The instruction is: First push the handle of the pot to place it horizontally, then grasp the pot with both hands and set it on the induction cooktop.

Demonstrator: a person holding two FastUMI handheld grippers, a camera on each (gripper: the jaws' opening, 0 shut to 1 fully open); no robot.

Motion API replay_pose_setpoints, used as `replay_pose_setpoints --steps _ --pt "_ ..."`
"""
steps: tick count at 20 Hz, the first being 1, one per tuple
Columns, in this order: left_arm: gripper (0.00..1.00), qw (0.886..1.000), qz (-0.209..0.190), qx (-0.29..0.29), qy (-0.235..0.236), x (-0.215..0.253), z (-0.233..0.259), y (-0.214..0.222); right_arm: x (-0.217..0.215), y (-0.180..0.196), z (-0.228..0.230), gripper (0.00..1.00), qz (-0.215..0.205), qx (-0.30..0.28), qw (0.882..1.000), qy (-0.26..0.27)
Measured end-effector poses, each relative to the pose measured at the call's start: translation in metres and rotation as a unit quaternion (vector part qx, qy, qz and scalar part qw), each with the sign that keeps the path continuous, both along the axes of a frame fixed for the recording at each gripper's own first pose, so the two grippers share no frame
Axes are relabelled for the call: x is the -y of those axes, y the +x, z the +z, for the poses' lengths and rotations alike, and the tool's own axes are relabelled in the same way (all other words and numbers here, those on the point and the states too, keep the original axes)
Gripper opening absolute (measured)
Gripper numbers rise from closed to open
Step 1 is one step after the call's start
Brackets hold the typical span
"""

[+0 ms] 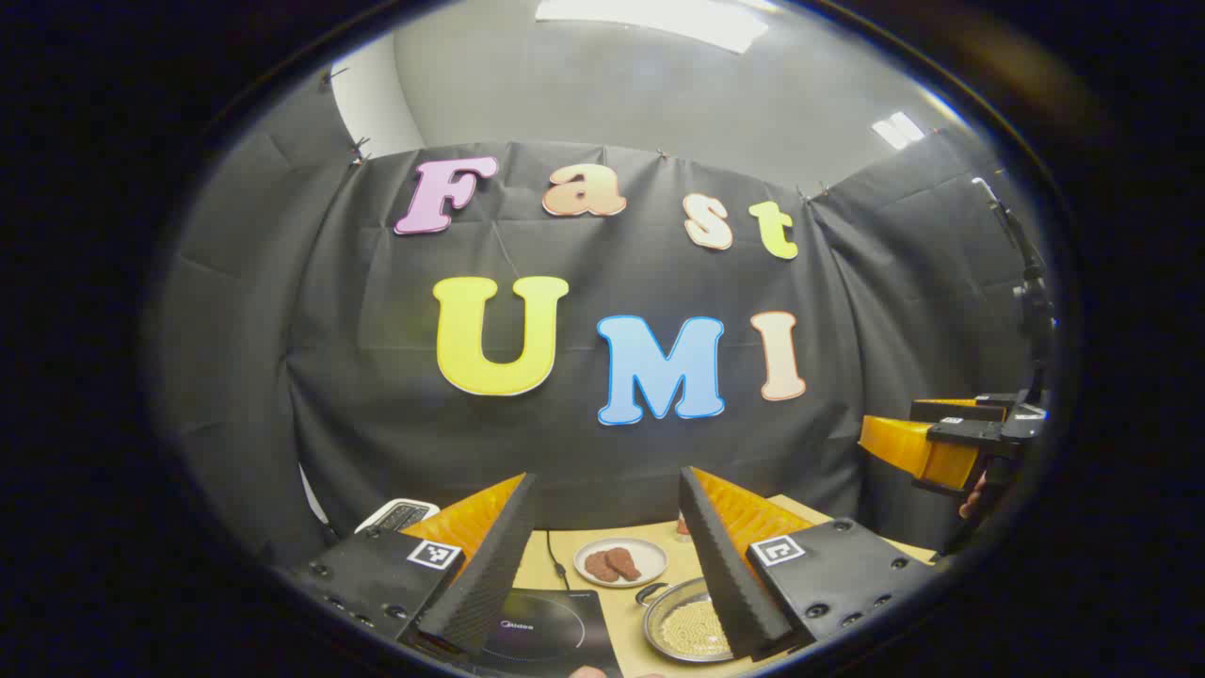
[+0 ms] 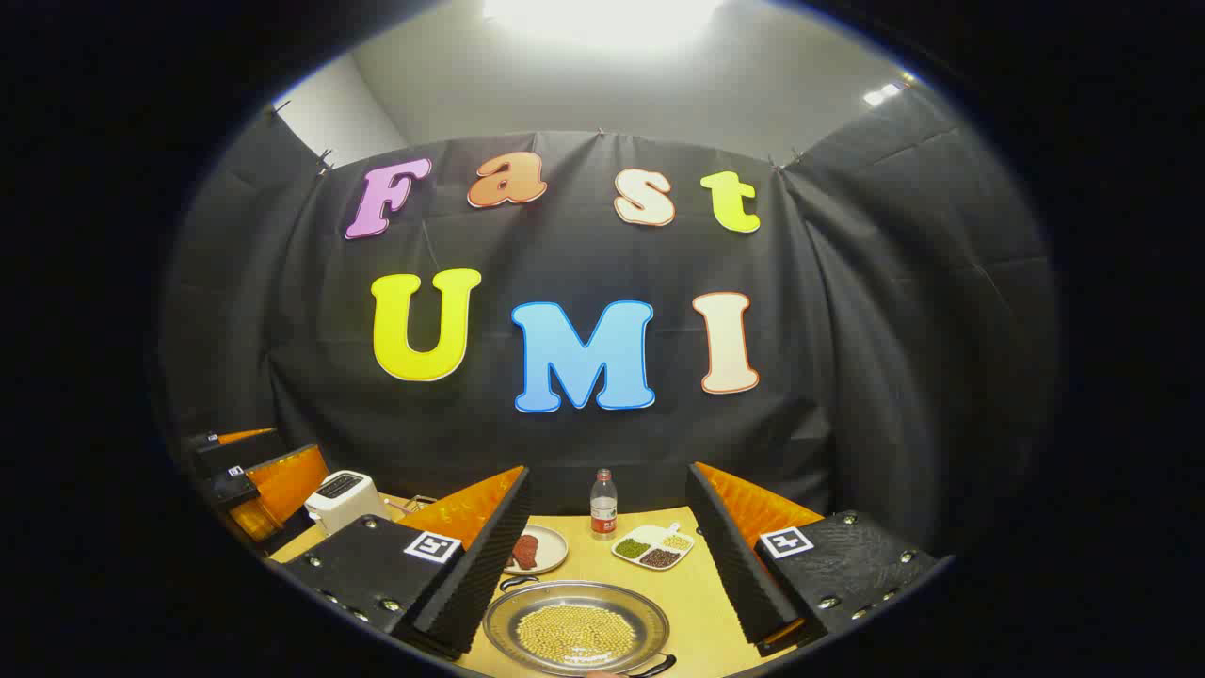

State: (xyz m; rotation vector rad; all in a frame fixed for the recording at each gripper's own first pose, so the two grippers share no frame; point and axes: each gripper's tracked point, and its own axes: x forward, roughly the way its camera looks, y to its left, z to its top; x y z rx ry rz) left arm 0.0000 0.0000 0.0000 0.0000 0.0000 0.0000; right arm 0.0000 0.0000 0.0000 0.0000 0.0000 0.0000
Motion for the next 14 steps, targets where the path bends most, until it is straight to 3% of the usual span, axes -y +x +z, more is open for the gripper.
replay_pose_setpoints --steps 2,5,6,14 --pt "0.96 1.0 0.006 0.009 0.003 0.0 0.004 0.003 -0.001 0.002 -0.005 1.0 0.01 -0.005 1.0 0.004" --pt "0.94 1.0 0.017 0.006 0.0 0.001 0.005 0.003 -0.007 0.0 -0.016 1.0 0.032 -0.022 0.999 0.022" --pt "0.99 1.0 0.019 0.011 -0.001 0.003 0.011 0.003 -0.006 0.001 -0.018 0.99 0.033 -0.024 0.999 0.025" --pt "0.96 1.0 0.012 0.004 0.003 0.013 0.012 -0.002 -0.004 0.003 -0.02 1.0 0.036 -0.023 0.999 0.021"
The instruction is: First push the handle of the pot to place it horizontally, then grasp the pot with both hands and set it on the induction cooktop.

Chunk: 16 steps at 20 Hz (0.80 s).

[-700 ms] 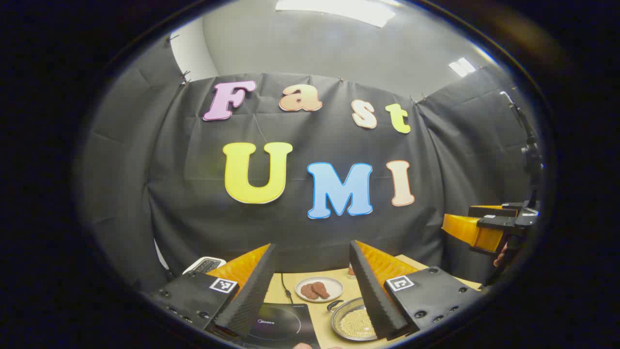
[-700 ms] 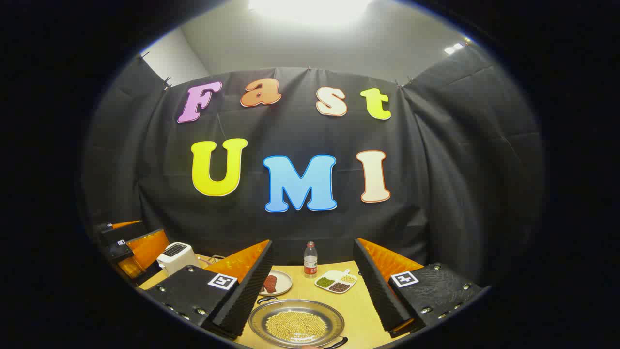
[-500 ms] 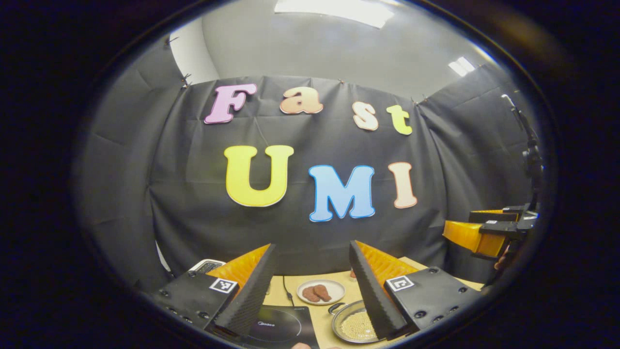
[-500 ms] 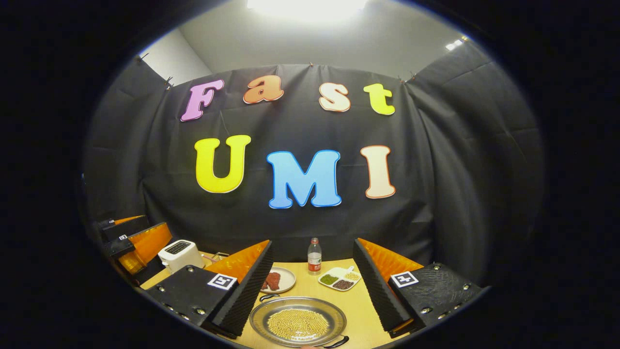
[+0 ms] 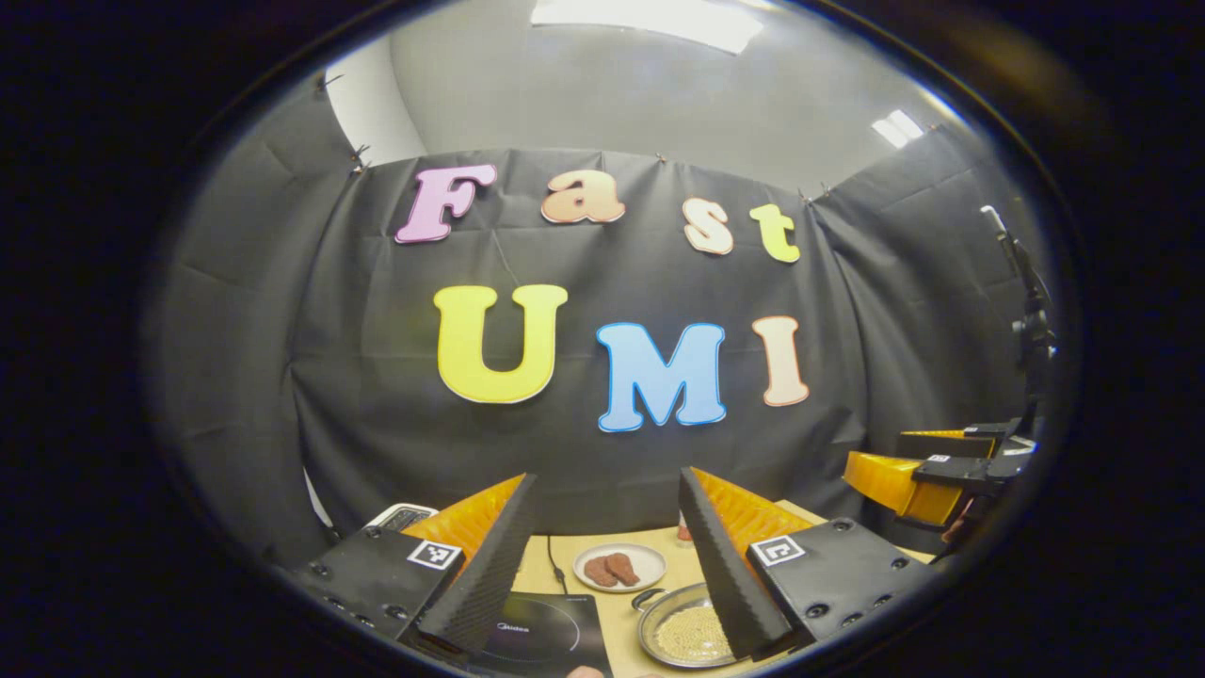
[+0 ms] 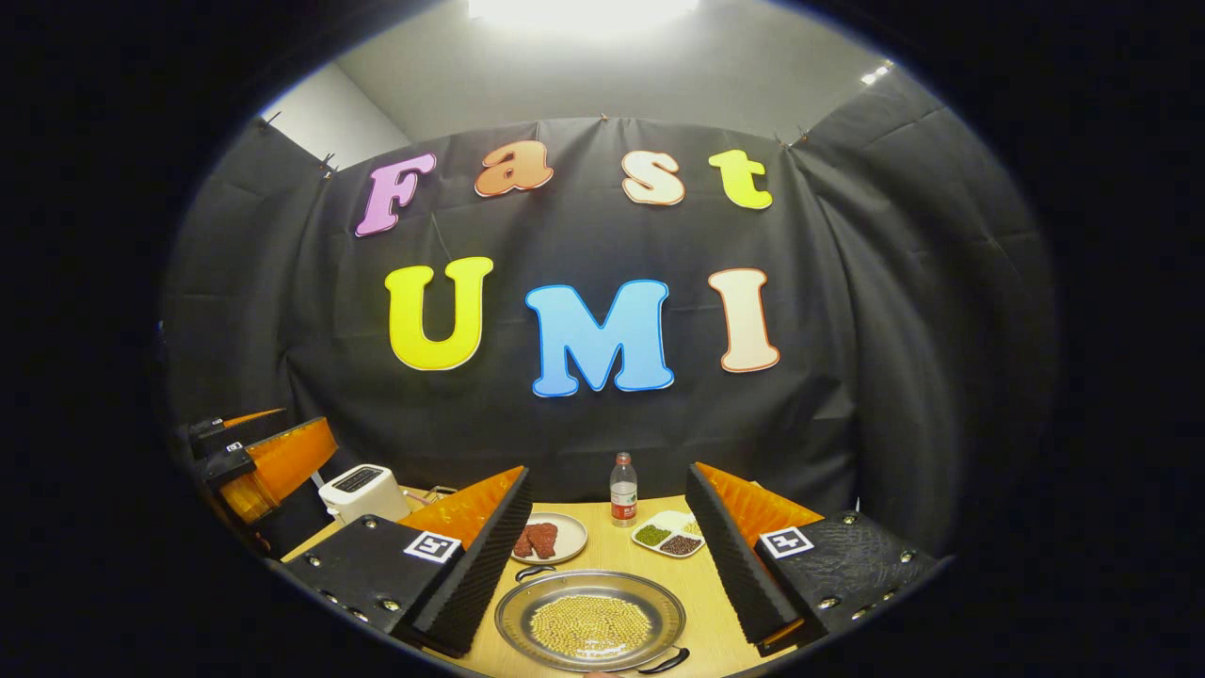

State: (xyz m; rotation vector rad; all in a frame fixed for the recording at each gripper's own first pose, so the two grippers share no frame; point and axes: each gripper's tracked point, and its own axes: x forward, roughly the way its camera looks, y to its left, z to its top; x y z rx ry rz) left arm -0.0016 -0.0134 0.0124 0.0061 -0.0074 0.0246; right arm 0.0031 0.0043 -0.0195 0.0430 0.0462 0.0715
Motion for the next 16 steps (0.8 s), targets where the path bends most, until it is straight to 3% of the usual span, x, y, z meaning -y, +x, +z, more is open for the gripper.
replay_pose_setpoints --steps 5,7,9,16 --pt "0.96 1.0 0.0 0.003 0.005 -0.004 0.001 0.002 0.005 0.001 -0.004 0.99 -0.002 -0.006 1.0 0.003" --pt "0.96 1.0 0.001 -0.001 0.002 -0.004 -0.004 0.003 0.004 0.002 -0.013 0.94 0.004 -0.016 1.0 0.0" --pt "0.96 1.0 0.002 -0.005 -0.001 -0.006 -0.008 0.004 0.002 0.001 -0.03 0.99 0.014 -0.036 0.999 -0.003" --pt "0.98 1.0 0.008 -0.019 0.01 -0.007 -0.028 0.011 -0.002 -0.007 -0.105 1.0 0.047 -0.122 0.991 -0.006"
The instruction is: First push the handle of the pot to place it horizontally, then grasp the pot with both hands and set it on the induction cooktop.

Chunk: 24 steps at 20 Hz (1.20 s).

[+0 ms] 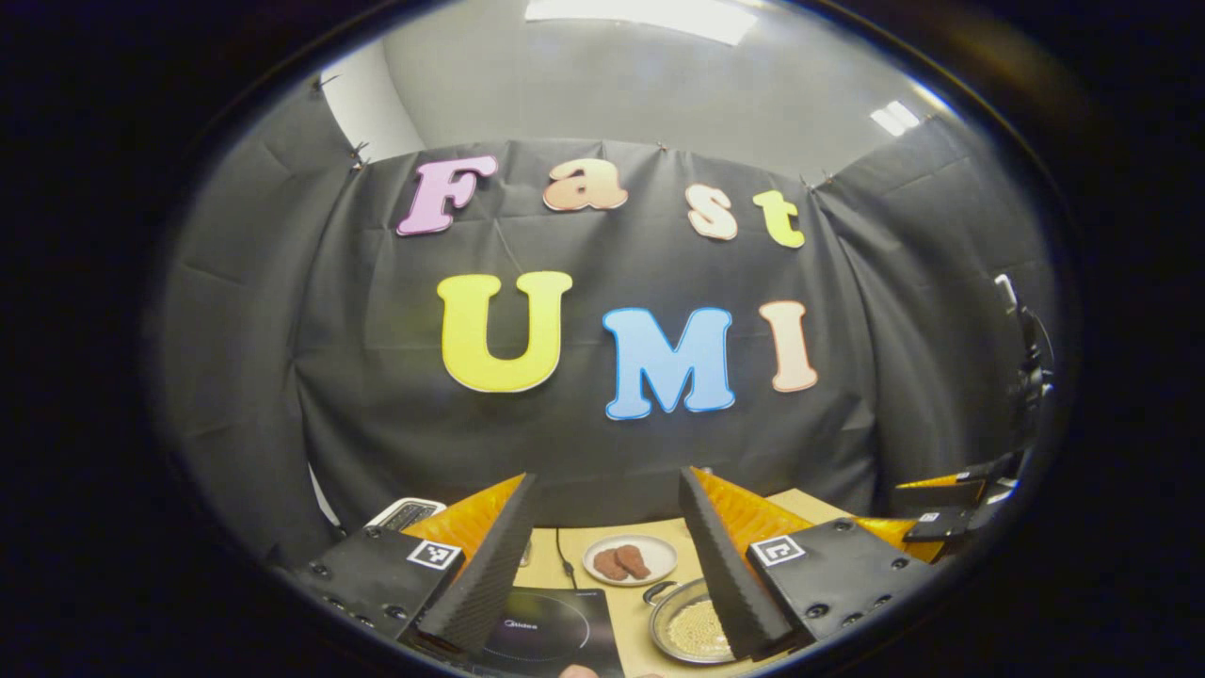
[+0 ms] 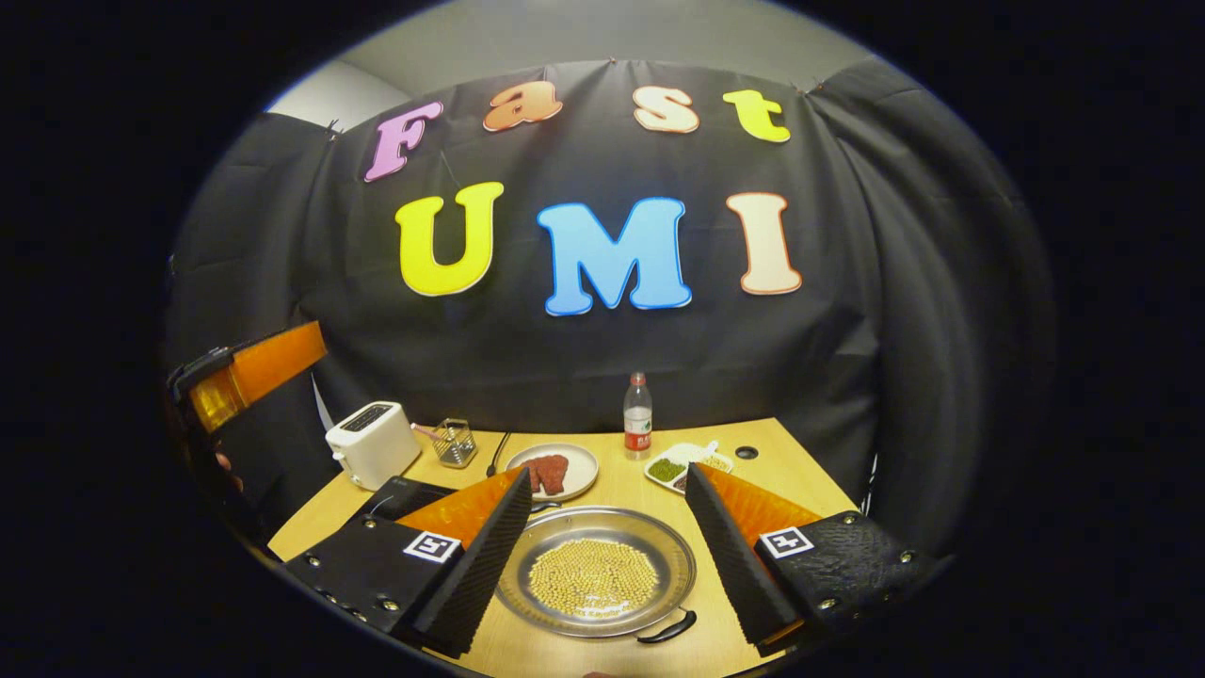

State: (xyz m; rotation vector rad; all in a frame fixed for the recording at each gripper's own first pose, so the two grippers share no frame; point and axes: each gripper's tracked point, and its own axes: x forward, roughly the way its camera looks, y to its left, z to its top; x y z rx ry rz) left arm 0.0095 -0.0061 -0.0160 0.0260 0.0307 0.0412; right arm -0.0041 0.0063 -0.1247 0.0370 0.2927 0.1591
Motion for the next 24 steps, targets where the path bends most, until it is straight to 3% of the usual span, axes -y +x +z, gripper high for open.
replay_pose_setpoints --steps 5,7,9,10,11,14,15,16,19,20,24 --pt "0.99 1.0 0.007 -0.012 0.001 0.0 -0.018 0.0 -0.002 -0.011 -0.056 1.0 0.027 -0.075 0.997 -0.002" --pt "0.94 1.0 0.01 -0.016 0.001 0.0 -0.022 0.001 -0.004 -0.018 -0.076 0.97 0.038 -0.112 0.993 -0.001" --pt "0.96 1.0 0.012 -0.019 0.0 0.001 -0.026 0.001 -0.001 -0.023 -0.098 0.85 0.038 -0.147 0.988 -0.008" --pt "0.98 1.0 0.012 -0.021 -0.002 0.001 -0.027 0.002 0.002 -0.025 -0.106 0.64 0.036 -0.162 0.986 -0.016" --pt "0.98 1.0 0.012 -0.023 -0.003 0.002 -0.03 0.001 0.003 -0.029 -0.117 0.62 0.037 -0.178 0.983 -0.022" --pt "0.99 0.999 0.015 -0.028 -0.005 0.002 -0.033 0.002 0.008 -0.049 -0.149 0.35 0.041 -0.237 0.97 -0.044" --pt "0.99 0.999 0.016 -0.03 -0.005 0.002 -0.036 0.002 0.015 -0.055 -0.161 0.35 0.036 -0.255 0.965 -0.058" --pt "0.99 0.999 0.017 -0.032 -0.004 0.002 -0.037 0.001 0.017 -0.061 -0.167 0.12 0.039 -0.272 0.96 -0.061" --pt "0.96 0.999 0.019 -0.04 -0.003 0.004 -0.045 0.003 0.021 -0.068 -0.193 0.02 0.041 -0.309 0.947 -0.073" --pt "0.98 0.999 0.02 -0.042 -0.003 0.003 -0.046 0.003 0.021 -0.071 -0.199 0.07 0.046 -0.318 0.944 -0.074" --pt "0.96 0.999 0.025 -0.045 0.0 0.001 -0.047 0.005 0.02 -0.076 -0.214 0.07 0.069 -0.34 0.933 -0.094"
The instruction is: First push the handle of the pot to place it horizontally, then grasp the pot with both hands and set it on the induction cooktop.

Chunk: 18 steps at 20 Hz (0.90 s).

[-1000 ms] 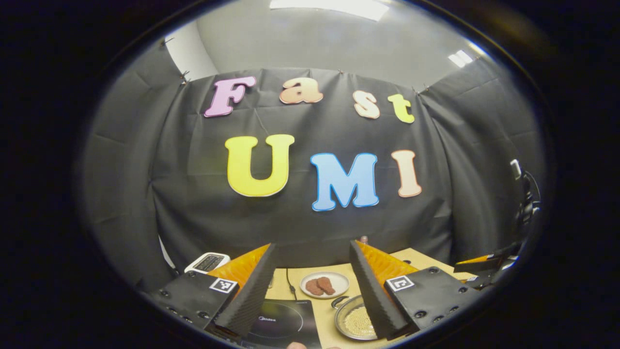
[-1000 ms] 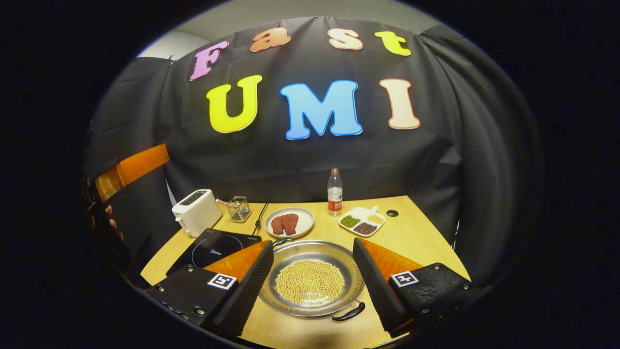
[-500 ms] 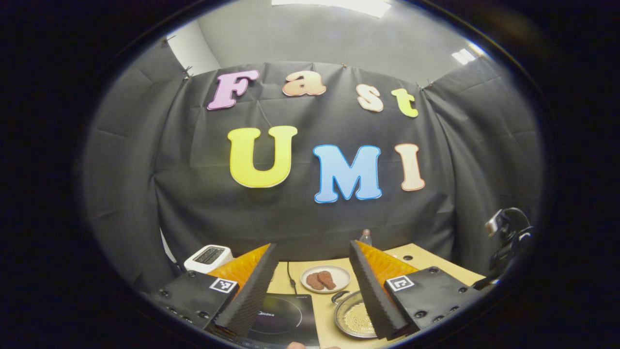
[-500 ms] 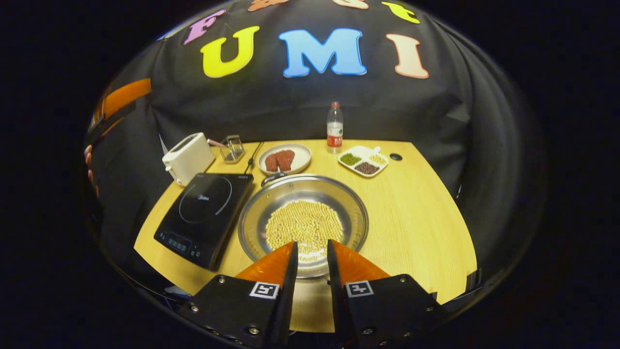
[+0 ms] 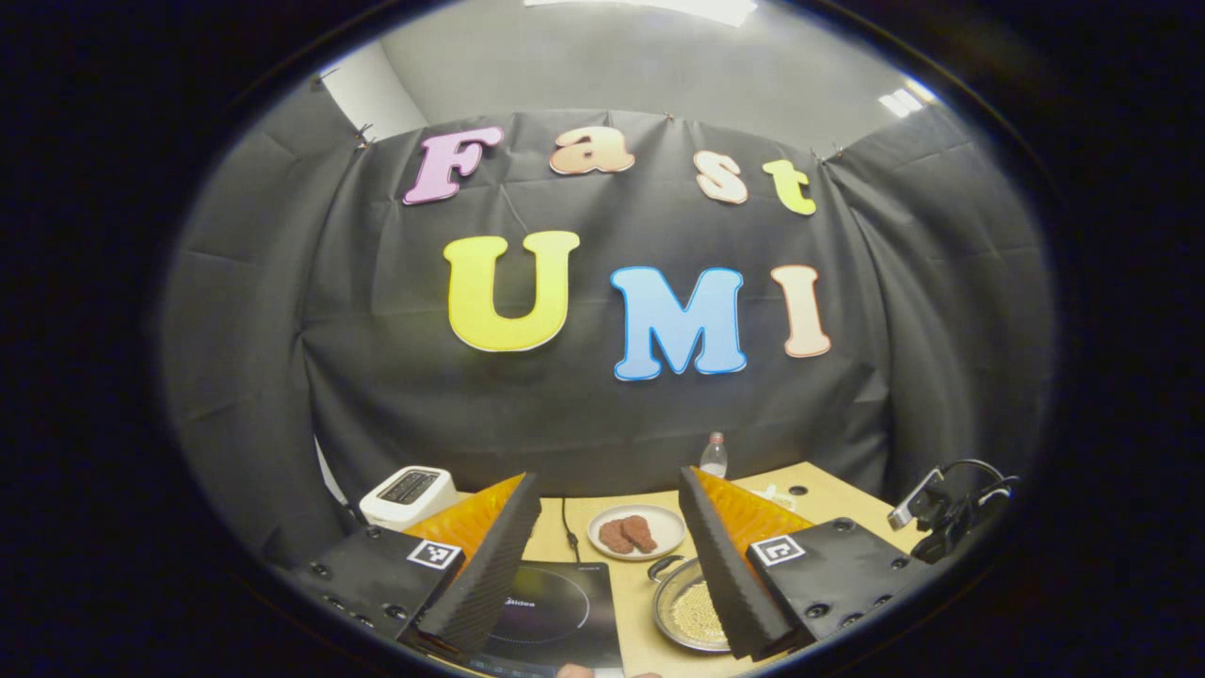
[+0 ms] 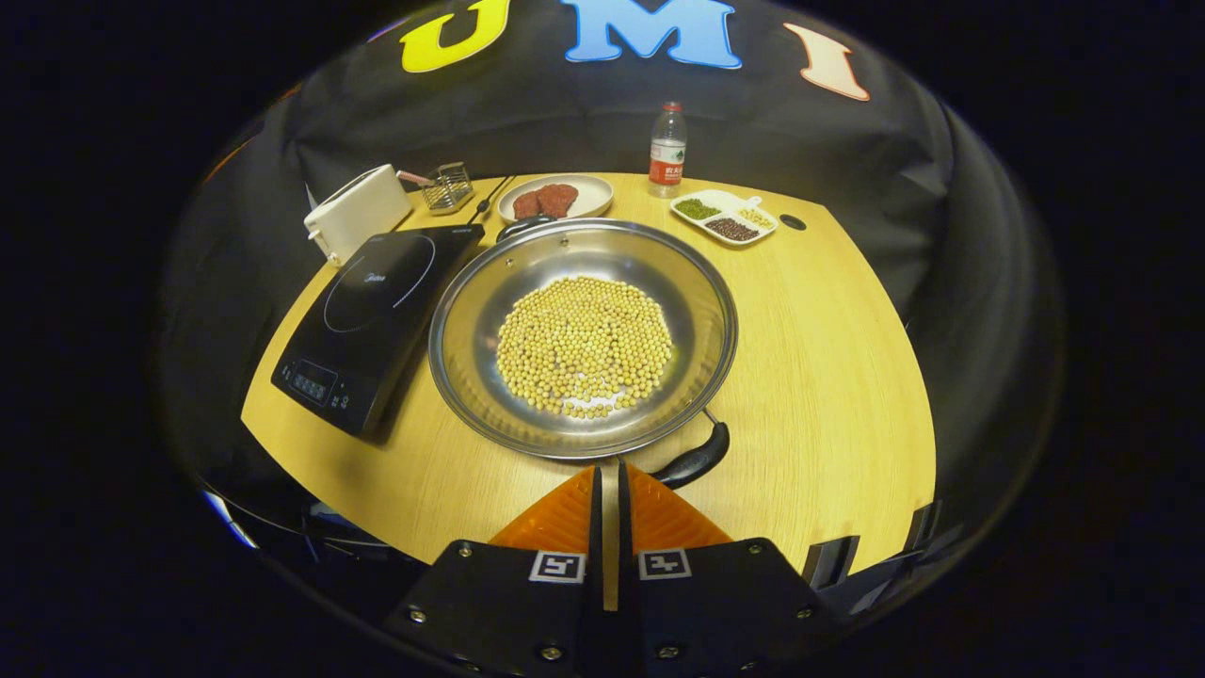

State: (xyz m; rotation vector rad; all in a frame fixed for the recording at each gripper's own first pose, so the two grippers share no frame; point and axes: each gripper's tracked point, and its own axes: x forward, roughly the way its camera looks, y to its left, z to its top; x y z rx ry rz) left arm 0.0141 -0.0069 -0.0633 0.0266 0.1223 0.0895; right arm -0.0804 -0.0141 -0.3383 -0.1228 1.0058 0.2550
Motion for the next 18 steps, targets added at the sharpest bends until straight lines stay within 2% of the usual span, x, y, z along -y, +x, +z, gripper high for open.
replay_pose_setpoints --steps 1,2,10,18 --pt "0.96 1.0 0.002 -0.001 0.0 0.0 -0.002 0.001 0.004 0.001 -0.006 0.07 0.0 -0.004 1.0 -0.009" --pt "0.96 1.0 0.004 -0.003 0.0 -0.002 -0.003 0.002 0.004 0.001 -0.012 0.0 0.003 -0.011 1.0 -0.013" --pt "0.96 1.0 0.029 -0.009 0.005 -0.012 -0.006 0.006 -0.003 0.007 -0.035 0.0 0.012 -0.066 0.998 -0.006" --pt "0.96 0.999 0.041 -0.015 0.005 -0.013 -0.009 0.018 0.007 0.018 -0.042 0.0 0.004 -0.08 0.997 -0.012"
